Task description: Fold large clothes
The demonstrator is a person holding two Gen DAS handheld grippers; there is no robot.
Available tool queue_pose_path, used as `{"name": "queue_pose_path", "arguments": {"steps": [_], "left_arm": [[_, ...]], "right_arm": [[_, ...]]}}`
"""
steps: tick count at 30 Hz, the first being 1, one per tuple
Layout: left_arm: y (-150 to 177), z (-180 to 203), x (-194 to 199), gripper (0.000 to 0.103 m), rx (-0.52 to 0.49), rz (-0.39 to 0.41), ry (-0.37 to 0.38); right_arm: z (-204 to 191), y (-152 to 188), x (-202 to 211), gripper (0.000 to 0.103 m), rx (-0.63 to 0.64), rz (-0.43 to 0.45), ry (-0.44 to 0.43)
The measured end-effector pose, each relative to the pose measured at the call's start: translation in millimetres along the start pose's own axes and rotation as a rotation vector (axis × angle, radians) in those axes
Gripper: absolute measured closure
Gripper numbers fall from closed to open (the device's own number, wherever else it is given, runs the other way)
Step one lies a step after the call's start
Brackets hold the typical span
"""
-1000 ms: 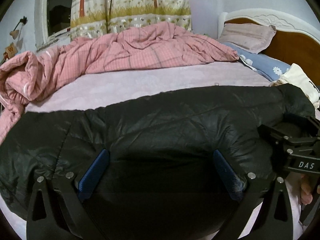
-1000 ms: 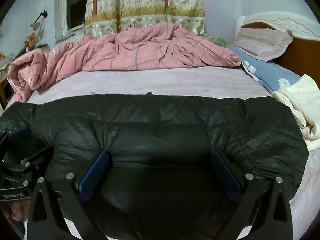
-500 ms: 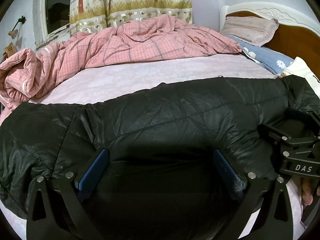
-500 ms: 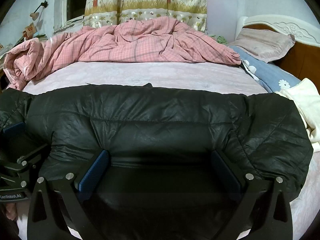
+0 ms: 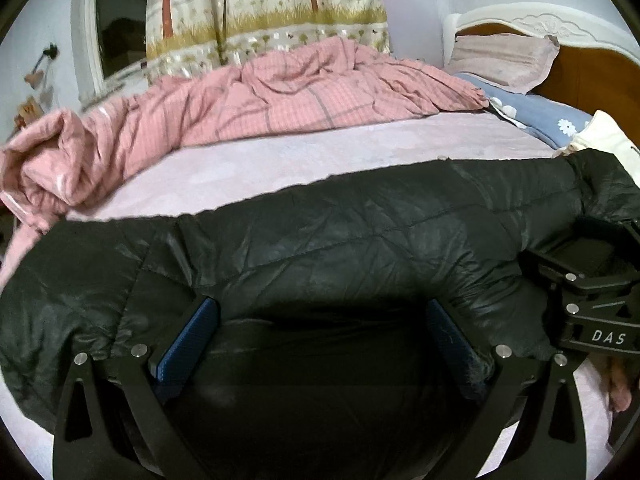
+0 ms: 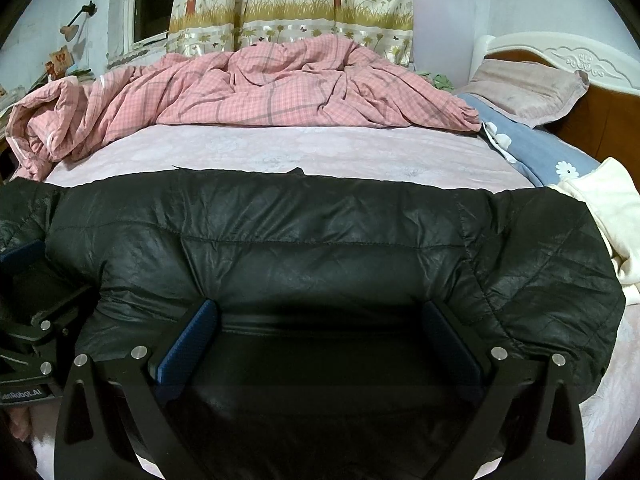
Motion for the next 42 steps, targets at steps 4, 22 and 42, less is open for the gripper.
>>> {"name": "queue_pose_path", "arguments": {"steps": [4, 22, 42], "left_arm": [[-14, -9, 8, 0.001, 0.028, 0.060, 0.012], [-18, -62, -25, 0.001, 0.054, 0.029, -0.080], [-15, -60, -14, 0.004, 0.059, 0.067, -0.066]], "right_arm": [[5, -10, 11, 0.000, -0.048, 0.046, -0.030], [33, -20, -30, 0.000, -0.027, -0.031, -0.041], [33, -12, -40, 0.000, -0.046, -0.050, -0.088]]}}
Point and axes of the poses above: each gripper's, at about its wrist camera, not at the fingertips, and x roughly against the way its jaws point, z to its right, y to its underside, the point moved 8 cm from there along -x, roughly the way its jaws point, and after that the axes turned 15 degrees about z, right-handed, at the moved point
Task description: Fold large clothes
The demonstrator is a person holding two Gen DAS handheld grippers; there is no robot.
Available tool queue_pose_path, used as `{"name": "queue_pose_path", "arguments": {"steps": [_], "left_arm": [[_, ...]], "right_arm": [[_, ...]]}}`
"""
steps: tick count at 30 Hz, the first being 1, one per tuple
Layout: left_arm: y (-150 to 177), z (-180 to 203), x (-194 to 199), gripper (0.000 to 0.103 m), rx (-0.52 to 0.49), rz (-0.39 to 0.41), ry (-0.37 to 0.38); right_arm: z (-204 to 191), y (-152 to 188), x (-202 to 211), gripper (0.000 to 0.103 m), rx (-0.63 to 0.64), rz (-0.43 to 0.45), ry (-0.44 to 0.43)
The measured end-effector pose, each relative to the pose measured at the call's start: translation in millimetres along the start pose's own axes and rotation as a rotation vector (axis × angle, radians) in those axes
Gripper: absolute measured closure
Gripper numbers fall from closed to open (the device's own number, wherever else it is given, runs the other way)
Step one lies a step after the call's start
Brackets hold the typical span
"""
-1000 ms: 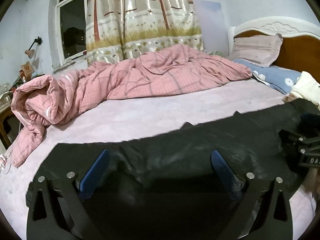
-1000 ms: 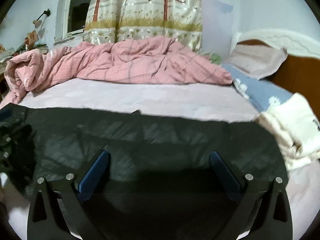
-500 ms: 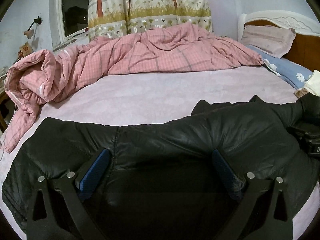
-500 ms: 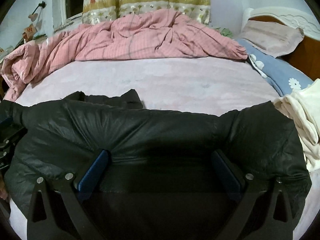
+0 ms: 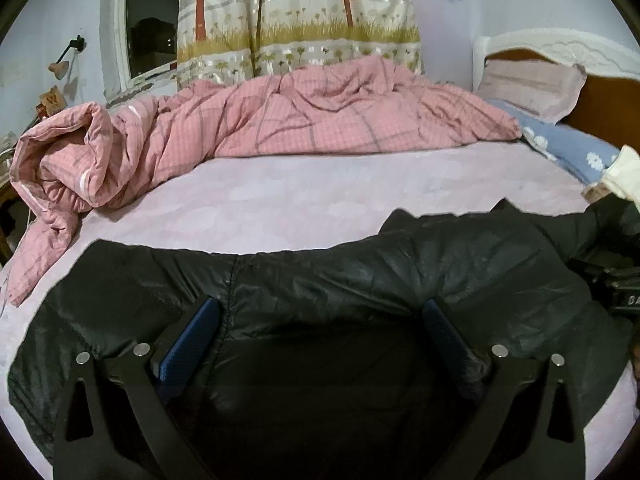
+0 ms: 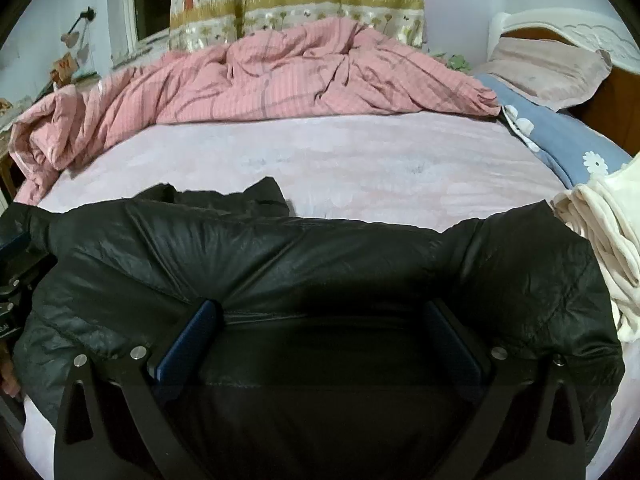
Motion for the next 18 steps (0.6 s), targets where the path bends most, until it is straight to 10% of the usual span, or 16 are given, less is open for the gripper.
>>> {"name": "queue_pose_path", "arguments": {"steps": [11, 18], "left_arm": [[-33, 16, 57, 0.014, 0.033, 0.106, 0.096], [-32, 74, 76, 0.070, 0.038, 0.067, 0.328]], "right_arm": [[13, -4, 110, 0.000, -0.250, 0.162, 0.033], [40, 27, 142, 0.000, -0.503, 0.171, 0.037]]}}
Point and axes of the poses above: each gripper's, at about its wrist camera, not at the fingertips, and x roughly against the way its jaws point, z to its right, y to its underside, the point moved 8 cm from there along -x, roughly the way its jaws point, and after that the axes turned 15 degrees about z, right-handed, at the moved point
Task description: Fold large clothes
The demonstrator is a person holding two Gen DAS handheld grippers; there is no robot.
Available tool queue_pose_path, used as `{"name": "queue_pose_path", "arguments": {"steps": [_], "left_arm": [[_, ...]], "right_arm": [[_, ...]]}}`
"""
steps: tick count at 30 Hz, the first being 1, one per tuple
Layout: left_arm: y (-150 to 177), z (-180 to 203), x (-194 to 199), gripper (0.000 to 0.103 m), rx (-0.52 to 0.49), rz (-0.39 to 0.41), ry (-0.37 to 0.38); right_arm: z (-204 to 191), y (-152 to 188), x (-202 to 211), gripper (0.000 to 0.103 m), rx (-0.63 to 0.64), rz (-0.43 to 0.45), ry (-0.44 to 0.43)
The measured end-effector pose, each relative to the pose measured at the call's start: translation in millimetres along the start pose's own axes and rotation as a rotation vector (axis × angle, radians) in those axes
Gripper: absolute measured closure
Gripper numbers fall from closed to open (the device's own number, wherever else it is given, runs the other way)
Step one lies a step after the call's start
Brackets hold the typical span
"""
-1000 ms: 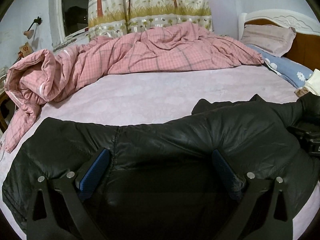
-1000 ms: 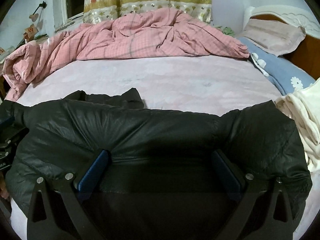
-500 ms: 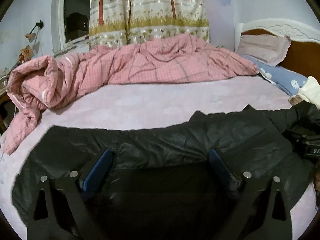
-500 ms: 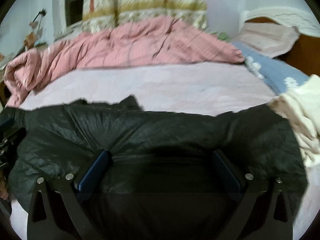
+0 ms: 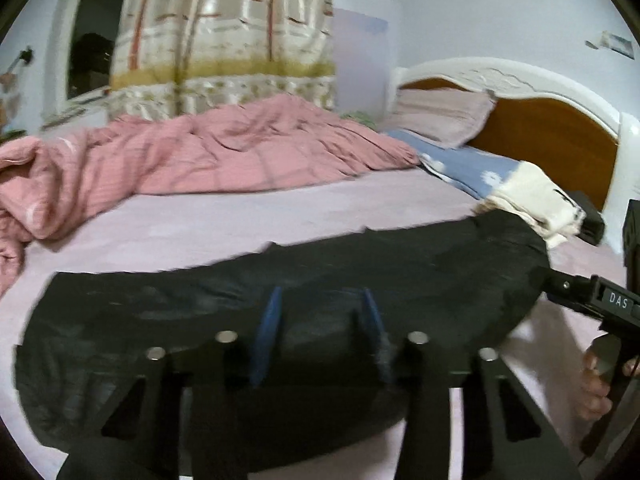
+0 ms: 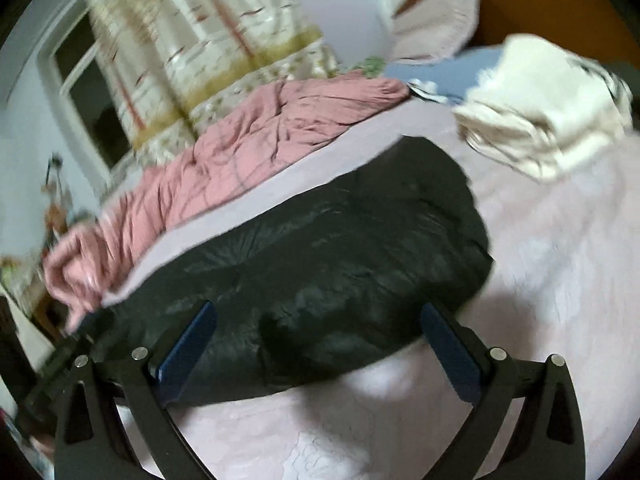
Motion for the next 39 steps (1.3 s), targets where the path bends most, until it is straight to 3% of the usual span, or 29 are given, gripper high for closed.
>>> {"name": "queue_pose_path", "arguments": {"steps": [1, 3, 6, 10, 13, 17, 21, 22, 23, 24, 26, 29, 31, 34, 37, 39], "left_arm": [[2, 6, -6, 0.080, 0.017, -0.022, 0.016], [10, 12, -21, 0.088, 0.049, -0.084, 0.031], [38, 4, -49, 0.095, 0.065, -0.194, -0.025], [57, -7, -63, 0.098, 0.110, -0.225, -0.009], [65, -12, -68, 0.099, 0.158, -0.247, -0.001], [64, -7, -66, 0.099, 0.110, -0.238, -0.032], [64, -5, -64, 0.099, 0.075, -0.222, -0.047], [62, -5, -62, 0.100, 0.086, -0.214, -0.039], [60, -6, -61, 0.100, 0.103, -0.203, -0.029], [59, -6, -55, 0.100, 0.124, -0.194, -0.030], [57, 8, -39, 0.103, 0.148, -0.171, -0.030], [60, 51, -24, 0.103, 0.039, -0.145, -0.023], [62, 76, -28, 0.103, 0.102, -0.163, 0.053], [61, 99, -46, 0.103, 0.196, -0.181, 0.113], [62, 116, -59, 0.103, 0.351, -0.203, 0.179], [60, 116, -54, 0.103, 0.374, -0.209, 0.191]], "right_arm": [[4, 3, 3, 0.000, -0.043, -0.005, -0.017], [10, 16, 4, 0.000, -0.107, -0.037, -0.032], [23, 36, -3, 0.000, -0.179, -0.089, -0.025], [28, 28, -15, 0.000, -0.181, -0.018, 0.001], [34, 29, -37, 0.000, -0.176, -0.018, 0.090], [15, 22, -61, 0.000, -0.197, -0.021, -0.015], [17, 18, -75, 0.019, -0.290, 0.016, 0.023], [16, 17, -75, 0.029, -0.303, 0.035, 0.032], [16, 13, -74, 0.052, -0.295, 0.057, 0.061], [15, 8, -71, 0.066, -0.273, 0.070, 0.071], [4, -10, -61, 0.075, -0.190, 0.106, 0.041], [-5, -49, -33, 0.077, -0.014, 0.222, 0.073], [-7, -82, -9, 0.077, 0.051, 0.289, 0.084], [-23, -115, 13, 0.077, 0.201, 0.271, 0.067], [-52, -128, 30, 0.077, 0.364, 0.286, 0.056], [-67, -126, 34, 0.077, 0.478, 0.291, 0.076]]}}
Point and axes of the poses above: each gripper's, at about its wrist camera, not at the fingertips, and x roughly against the way its jaws point, z to its right, y to its underside, the point moved 8 cm from there along -x, roughly the way its jaws point, and after that the axes turned 15 degrees about z, right-handed, at the moved point
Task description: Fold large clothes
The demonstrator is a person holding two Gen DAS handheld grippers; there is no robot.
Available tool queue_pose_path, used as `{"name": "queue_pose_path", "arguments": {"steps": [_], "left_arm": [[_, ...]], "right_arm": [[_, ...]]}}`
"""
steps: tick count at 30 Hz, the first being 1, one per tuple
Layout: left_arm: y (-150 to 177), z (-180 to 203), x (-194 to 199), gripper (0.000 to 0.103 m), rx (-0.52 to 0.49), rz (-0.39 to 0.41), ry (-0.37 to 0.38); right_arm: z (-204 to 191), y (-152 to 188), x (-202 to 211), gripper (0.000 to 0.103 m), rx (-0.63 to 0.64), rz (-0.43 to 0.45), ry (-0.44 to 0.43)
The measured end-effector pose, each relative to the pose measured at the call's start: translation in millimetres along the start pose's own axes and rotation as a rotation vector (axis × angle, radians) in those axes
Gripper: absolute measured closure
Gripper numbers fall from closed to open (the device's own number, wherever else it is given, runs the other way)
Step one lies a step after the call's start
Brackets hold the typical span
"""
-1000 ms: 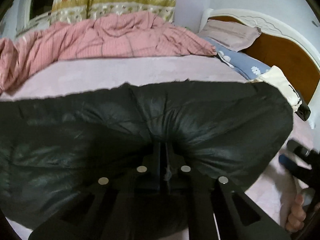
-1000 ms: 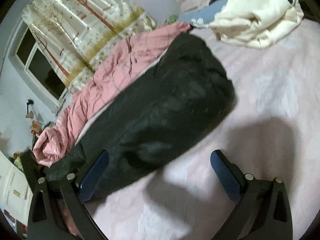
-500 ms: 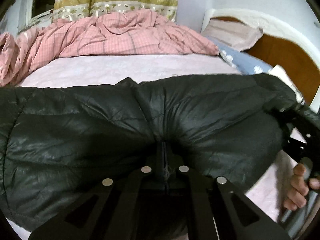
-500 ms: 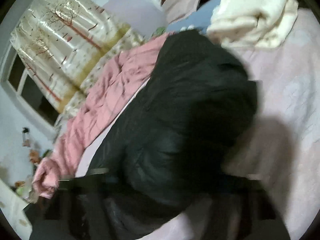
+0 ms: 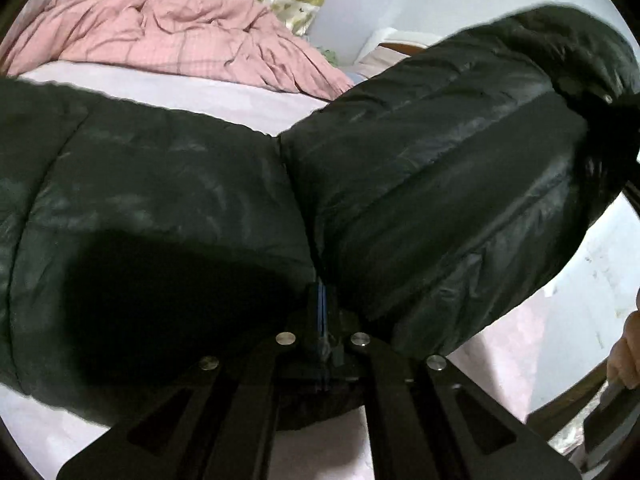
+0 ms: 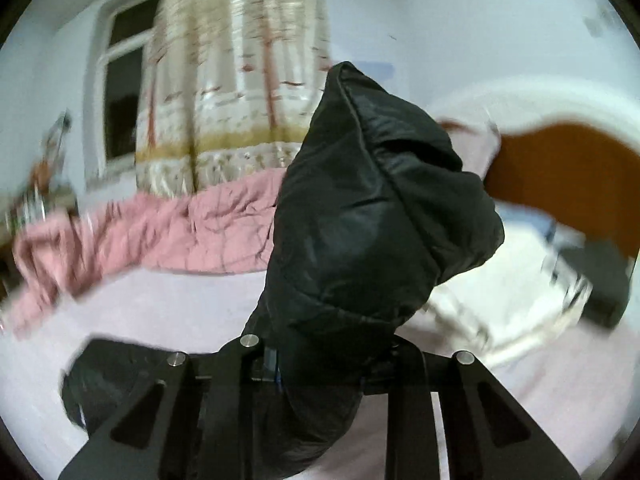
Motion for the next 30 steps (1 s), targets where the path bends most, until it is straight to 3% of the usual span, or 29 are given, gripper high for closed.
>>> {"name": "queue_pose_path", "arguments": {"steps": [4, 7, 12, 15, 19, 22, 25, 27, 30], "left_arm": [[-31, -15, 46, 0.103, -0.080, 0.085, -0.044], [-75, -47, 94, 0.103, -0.070, 0.163, -0.108], [-129, -108, 172, 0.098, -0.053, 0.348, -0.260], [-137, -136, 190, 0.097, -0.026, 0.392, -0.293], [-136, -153, 197, 0.097, -0.004, 0.402, -0.300], [-135, -150, 199, 0.095, -0.027, 0.408, -0.277], [-141, -143, 204, 0.091, -0.086, 0.414, -0.276], [-143, -139, 206, 0.088, -0.109, 0.418, -0.261], [-144, -133, 207, 0.083, -0.108, 0.422, -0.219]], "right_arm": [[-40, 0, 1, 0.077, 0.181, 0.031, 0.009], [-74, 6, 3, 0.076, 0.229, 0.055, -0.005], [-147, 31, 8, 0.074, 0.266, 0.018, -0.146], [-189, 47, 17, 0.074, 0.313, -0.003, -0.221], [-236, 69, 26, 0.072, 0.376, -0.018, -0.272], [-263, 97, 22, 0.072, 0.455, -0.091, -0.263], [-272, 112, 20, 0.068, 0.444, -0.113, -0.266], [-271, 120, 21, 0.056, 0.416, -0.126, -0.276], [-264, 127, 26, 0.054, 0.385, -0.129, -0.294]]}}
Point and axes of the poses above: each gripper's, at about its wrist camera, not at the fingertips, and x roughly against the way its jaws point, z to its right, y to its underside, the point moved 8 cm from there along -x, roughly the way its jaws point, and after that the axes turned 15 degrees about z, right-handed, at the moved point
